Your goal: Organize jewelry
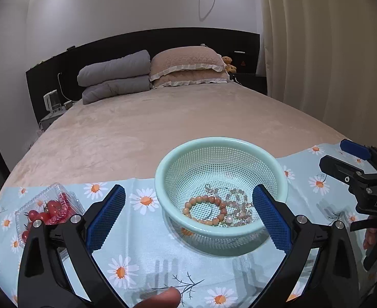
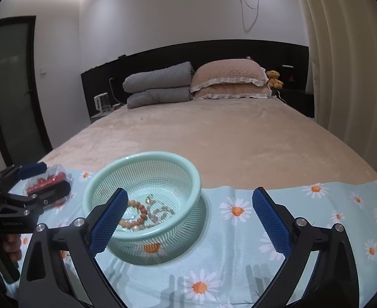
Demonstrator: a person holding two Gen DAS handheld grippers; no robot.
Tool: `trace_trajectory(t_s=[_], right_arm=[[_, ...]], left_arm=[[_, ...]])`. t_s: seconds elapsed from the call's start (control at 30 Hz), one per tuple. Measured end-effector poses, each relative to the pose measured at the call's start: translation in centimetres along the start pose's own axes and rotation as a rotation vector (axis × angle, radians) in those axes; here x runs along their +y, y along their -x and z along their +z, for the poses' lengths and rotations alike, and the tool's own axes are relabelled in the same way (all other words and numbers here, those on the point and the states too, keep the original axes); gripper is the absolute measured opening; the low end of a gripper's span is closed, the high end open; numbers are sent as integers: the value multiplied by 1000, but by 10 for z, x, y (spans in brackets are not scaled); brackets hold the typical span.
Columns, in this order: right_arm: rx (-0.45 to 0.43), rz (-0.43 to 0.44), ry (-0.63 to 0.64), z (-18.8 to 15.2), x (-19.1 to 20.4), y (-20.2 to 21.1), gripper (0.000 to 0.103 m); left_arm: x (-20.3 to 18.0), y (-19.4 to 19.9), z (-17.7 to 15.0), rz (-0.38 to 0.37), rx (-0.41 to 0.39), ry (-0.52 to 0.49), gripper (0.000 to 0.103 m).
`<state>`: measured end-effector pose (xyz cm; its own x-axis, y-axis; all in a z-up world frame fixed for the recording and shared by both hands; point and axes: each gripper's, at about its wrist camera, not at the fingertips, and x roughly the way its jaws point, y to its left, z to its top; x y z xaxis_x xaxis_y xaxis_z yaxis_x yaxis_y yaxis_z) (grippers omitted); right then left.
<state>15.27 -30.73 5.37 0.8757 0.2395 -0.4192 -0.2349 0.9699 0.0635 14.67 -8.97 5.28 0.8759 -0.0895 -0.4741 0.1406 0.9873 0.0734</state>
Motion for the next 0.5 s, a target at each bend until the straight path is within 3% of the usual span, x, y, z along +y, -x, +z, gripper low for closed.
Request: trace_trajectory(t_s=[0.2, 0.4, 0.5], right_arm=[[43, -31, -73, -2, -9, 19, 95], [115, -51, -105, -33, -2, 55, 95], [132, -60, -75, -57, 9, 78, 95]], left_arm=[[-24, 30, 4, 42, -21, -58, 97], [-35, 75, -16, 103, -41, -14, 97], [-34, 95, -36, 96, -22, 46, 97]])
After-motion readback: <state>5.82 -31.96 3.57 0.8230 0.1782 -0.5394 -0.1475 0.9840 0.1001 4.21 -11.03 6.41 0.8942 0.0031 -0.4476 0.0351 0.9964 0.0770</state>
